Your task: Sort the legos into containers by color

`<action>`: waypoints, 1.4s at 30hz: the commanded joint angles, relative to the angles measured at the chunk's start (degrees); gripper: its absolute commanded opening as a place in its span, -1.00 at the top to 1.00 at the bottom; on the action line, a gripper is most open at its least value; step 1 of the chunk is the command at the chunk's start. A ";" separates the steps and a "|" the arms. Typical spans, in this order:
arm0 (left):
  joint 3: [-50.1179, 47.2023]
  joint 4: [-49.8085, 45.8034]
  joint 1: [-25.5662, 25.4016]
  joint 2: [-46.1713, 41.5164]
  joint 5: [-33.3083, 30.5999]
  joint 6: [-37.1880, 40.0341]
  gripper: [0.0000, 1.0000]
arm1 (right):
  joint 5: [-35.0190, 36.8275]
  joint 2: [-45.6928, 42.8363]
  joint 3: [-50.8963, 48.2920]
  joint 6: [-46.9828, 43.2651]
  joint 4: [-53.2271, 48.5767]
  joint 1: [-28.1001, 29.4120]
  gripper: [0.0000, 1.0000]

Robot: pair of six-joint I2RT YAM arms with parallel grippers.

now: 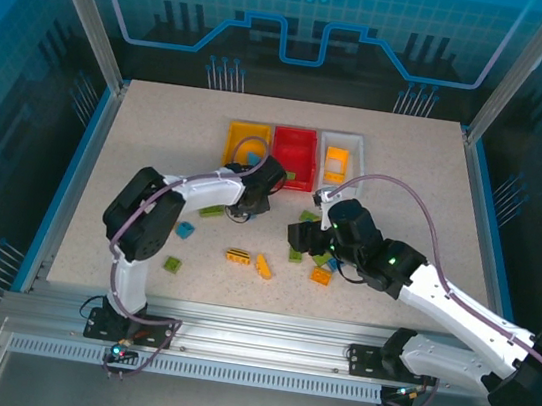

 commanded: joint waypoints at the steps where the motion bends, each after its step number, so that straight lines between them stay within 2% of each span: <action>1: 1.19 -2.91 -0.04 -7.93 -4.52 6.48 0.44 | 1.09 -1.30 -0.91 0.82 0.09 -1.43 -0.30; 4: 6.54 -5.81 2.56 -7.66 -3.72 12.91 0.45 | -0.26 -0.98 -1.00 1.28 1.27 -3.34 -0.30; 9: 16.81 -8.25 7.22 -1.58 -2.49 20.41 0.46 | -2.07 0.82 0.47 2.29 2.88 -6.11 -0.30; 18: 33.44 -12.57 11.34 12.96 -2.00 24.96 0.44 | -3.81 3.86 3.06 2.54 3.72 -7.80 -0.29; 25: 36.59 -14.29 12.40 18.91 -0.95 24.70 0.31 | -4.26 3.80 1.57 2.94 4.02 -8.30 -0.30; 29: 36.23 -14.51 12.36 18.37 -0.53 24.48 0.05 | -4.55 4.37 1.70 2.74 3.07 -8.83 -0.33; 33: 35.18 -14.25 12.24 15.56 0.38 24.30 -0.12 | -3.58 4.84 2.07 2.39 0.73 -8.96 -0.34; 38: 32.78 -13.25 10.98 8.52 1.29 23.75 -0.17 | -0.13 6.06 3.09 3.96 -7.63 -9.00 -0.33; 42: 23.87 -8.74 7.75 -2.76 3.63 21.83 -0.23 | 3.42 7.84 5.12 7.47 -15.67 -7.37 -0.26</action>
